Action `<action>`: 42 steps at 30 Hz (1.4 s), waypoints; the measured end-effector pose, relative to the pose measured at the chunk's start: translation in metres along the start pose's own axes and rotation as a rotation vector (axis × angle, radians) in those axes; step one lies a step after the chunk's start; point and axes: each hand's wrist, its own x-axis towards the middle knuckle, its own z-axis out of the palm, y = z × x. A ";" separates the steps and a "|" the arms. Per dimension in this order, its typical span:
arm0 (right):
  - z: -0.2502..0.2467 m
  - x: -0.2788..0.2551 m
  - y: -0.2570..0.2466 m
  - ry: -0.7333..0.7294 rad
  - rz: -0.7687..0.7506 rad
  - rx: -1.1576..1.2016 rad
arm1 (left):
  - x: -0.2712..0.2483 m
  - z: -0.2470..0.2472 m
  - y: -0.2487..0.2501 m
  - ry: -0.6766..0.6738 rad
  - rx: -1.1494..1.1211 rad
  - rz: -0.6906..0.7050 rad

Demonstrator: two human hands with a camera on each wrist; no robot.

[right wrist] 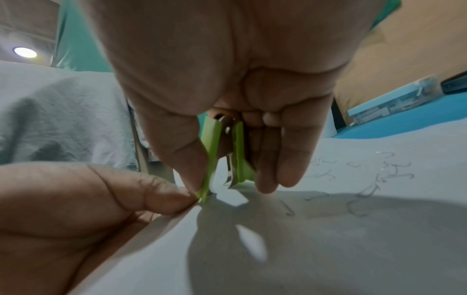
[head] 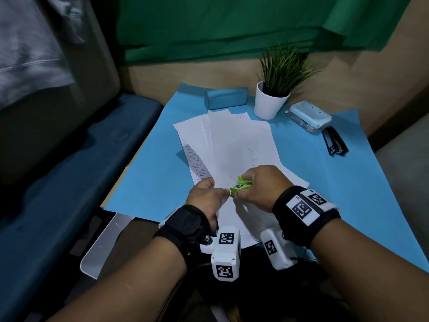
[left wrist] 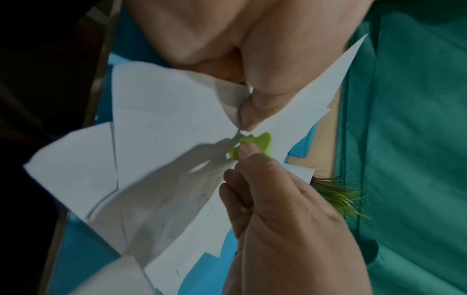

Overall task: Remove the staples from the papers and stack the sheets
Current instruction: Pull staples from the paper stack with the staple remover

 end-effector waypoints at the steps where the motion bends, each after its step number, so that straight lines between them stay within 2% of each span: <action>1: 0.000 0.000 0.000 -0.004 0.011 0.007 | -0.001 0.000 0.000 0.007 -0.003 0.002; 17: 0.003 0.010 0.008 -0.081 0.105 0.268 | 0.000 0.003 -0.001 0.033 0.011 -0.003; 21: 0.012 0.011 0.015 -0.094 0.150 0.491 | 0.001 0.004 -0.002 0.047 0.007 -0.012; 27: 0.017 0.008 0.020 -0.102 0.311 0.897 | 0.005 0.000 -0.003 0.139 0.013 -0.086; 32: 0.015 0.006 0.028 -0.077 0.410 1.210 | 0.011 0.000 -0.007 0.138 0.013 -0.074; 37: 0.013 0.010 0.038 -0.086 0.412 1.157 | 0.002 0.005 -0.001 0.116 0.042 -0.055; 42: 0.009 0.011 0.037 -0.143 0.398 1.217 | -0.004 0.006 0.014 0.080 0.064 -0.109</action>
